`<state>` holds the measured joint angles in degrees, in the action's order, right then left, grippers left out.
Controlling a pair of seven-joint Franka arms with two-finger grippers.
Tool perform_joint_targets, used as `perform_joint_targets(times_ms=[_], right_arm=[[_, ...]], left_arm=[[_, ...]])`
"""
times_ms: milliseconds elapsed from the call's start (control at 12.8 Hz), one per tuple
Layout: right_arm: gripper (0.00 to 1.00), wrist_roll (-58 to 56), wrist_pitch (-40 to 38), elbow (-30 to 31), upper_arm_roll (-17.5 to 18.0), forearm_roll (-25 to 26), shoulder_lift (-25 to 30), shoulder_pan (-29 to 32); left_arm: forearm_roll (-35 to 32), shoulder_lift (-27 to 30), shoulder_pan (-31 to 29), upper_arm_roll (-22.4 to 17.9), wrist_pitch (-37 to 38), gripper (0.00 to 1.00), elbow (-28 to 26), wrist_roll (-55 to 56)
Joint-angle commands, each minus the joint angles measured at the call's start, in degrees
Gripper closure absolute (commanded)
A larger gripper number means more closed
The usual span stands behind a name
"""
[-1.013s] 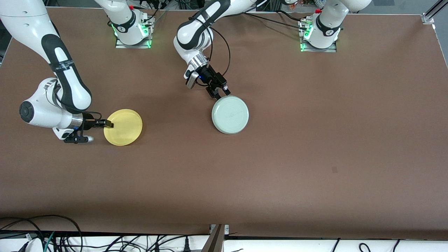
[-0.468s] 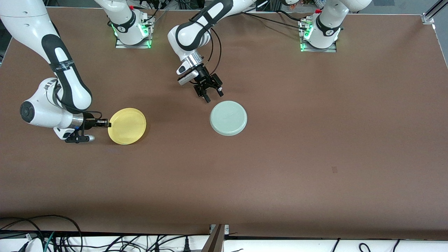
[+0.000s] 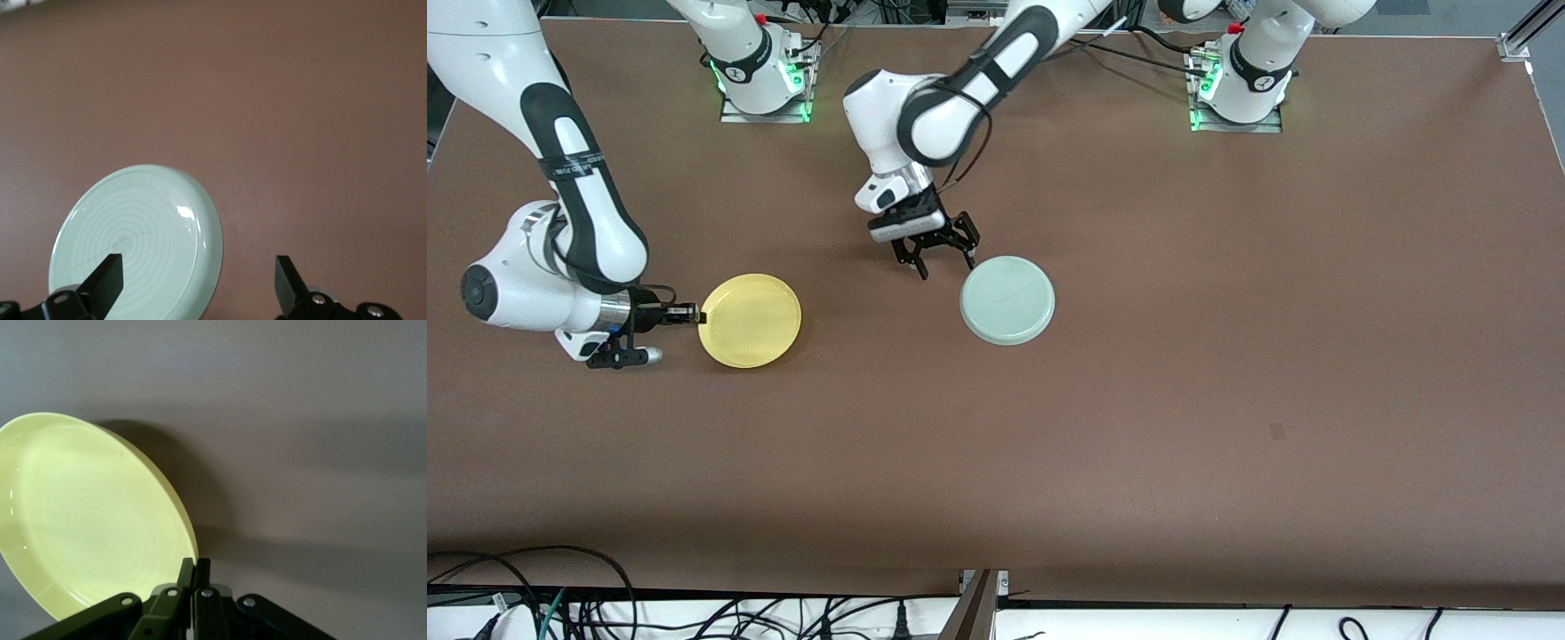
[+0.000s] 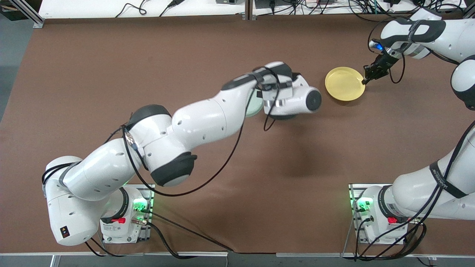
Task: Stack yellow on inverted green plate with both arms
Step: 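Set the inverted green plate down and open the left gripper, then carry the yellow plate with the right gripper while the left gripper withdraws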
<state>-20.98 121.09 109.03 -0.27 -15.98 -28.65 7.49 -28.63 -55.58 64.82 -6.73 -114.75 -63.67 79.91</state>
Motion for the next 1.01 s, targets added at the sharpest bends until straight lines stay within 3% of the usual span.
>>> perform_joint_targets(times_ms=[0, 312, 701, 935], right_arm=[[1.0, -0.6, -8.0, -6.2, 0.5, -1.4, 0.4, 0.6], [1.0, -0.5, -12.9, -8.3, 0.9, -1.9, 0.4, -1.9], [1.0, 1.1, -12.4, -8.8, 0.9, -4.0, 0.4, -9.3], [1.0, 10.8, -9.8, -8.9, 0.9, -7.1, 0.1, -15.4]], left_arm=[[10.4, 3.4, -4.3, 0.8, -2.4, 0.0, -0.6, -4.4], [28.2, 11.0, -13.5, 0.6, -1.7, 0.0, 0.6, -13.6], [29.6, 20.9, -22.9, 0.8, 10.7, 0.0, 0.5, -20.3], [31.3, 26.6, -30.0, 0.4, 21.9, 0.0, 0.6, -36.3]])
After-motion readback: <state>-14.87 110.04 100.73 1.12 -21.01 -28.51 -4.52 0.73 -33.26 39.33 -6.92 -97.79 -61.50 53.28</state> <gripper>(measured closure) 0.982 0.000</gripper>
